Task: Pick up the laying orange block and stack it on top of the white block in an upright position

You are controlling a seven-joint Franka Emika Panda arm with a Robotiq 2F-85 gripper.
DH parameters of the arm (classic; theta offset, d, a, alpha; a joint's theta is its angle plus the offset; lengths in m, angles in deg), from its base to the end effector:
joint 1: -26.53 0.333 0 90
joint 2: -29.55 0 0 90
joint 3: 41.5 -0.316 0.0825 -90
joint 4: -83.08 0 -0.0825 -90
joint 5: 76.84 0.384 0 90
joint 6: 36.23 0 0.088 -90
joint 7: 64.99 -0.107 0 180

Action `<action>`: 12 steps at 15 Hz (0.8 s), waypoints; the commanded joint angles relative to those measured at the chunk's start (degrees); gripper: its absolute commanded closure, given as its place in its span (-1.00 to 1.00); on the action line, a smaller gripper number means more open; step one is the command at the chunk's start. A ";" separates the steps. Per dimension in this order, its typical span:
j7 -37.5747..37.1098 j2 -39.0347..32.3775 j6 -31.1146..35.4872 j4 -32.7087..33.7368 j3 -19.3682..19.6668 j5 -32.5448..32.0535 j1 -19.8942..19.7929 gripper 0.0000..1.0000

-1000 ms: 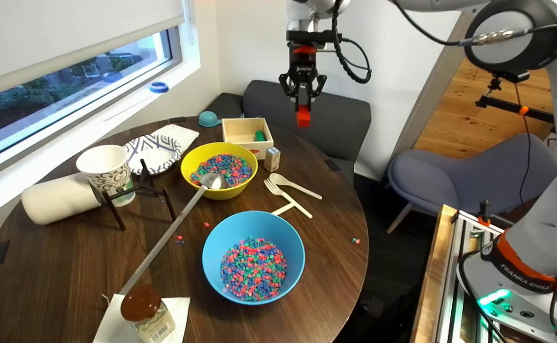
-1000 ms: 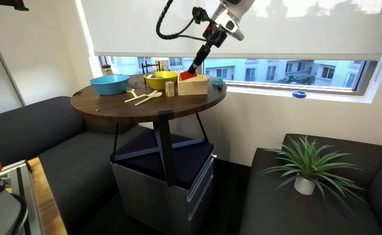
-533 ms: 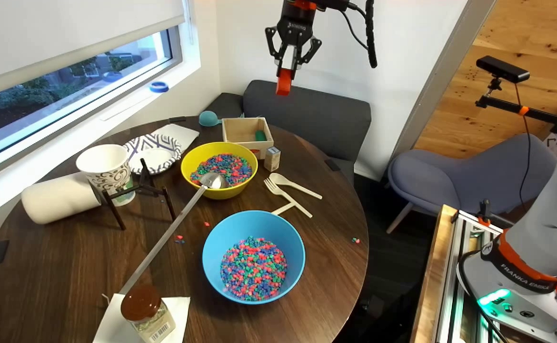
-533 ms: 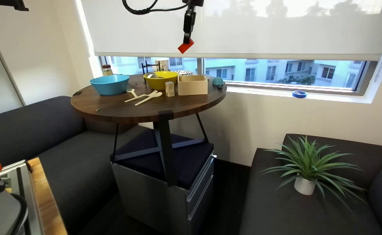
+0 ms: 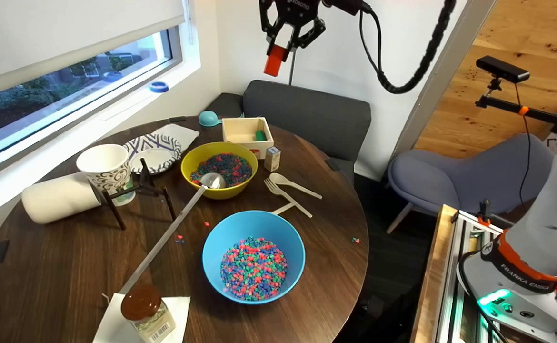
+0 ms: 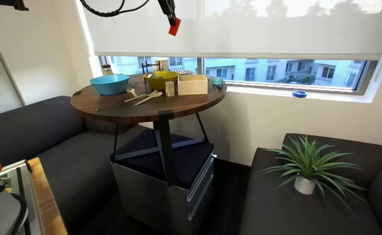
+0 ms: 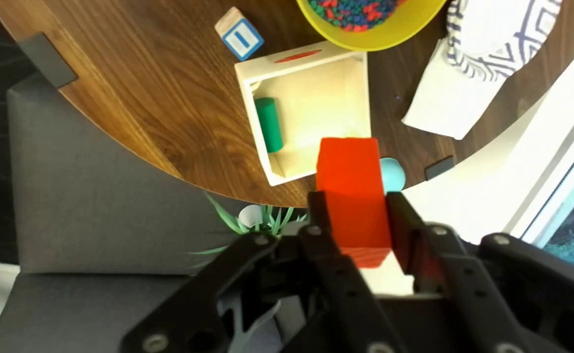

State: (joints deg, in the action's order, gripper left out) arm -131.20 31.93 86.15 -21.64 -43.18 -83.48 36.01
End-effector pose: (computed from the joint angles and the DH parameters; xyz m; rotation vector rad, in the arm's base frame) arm 0.5714 0.1079 0.5806 -2.6598 1.3108 -0.5109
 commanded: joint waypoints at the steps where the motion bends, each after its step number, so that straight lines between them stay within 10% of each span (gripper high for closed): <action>1: -10.07 7.90 -2.21 -11.28 -4.80 -9.12 -0.98 0.83; 6: -11.96 8.86 -11.01 -14.49 -8.62 -11.31 -1.52 0.83; 7: -11.70 8.03 -9.87 -12.62 -8.79 -10.55 -1.47 0.33; 12: -11.61 8.03 -10.31 -13.71 -8.82 -10.59 -1.97 0.33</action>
State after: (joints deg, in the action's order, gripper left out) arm -142.97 39.95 75.91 -35.45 -51.12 -94.26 34.97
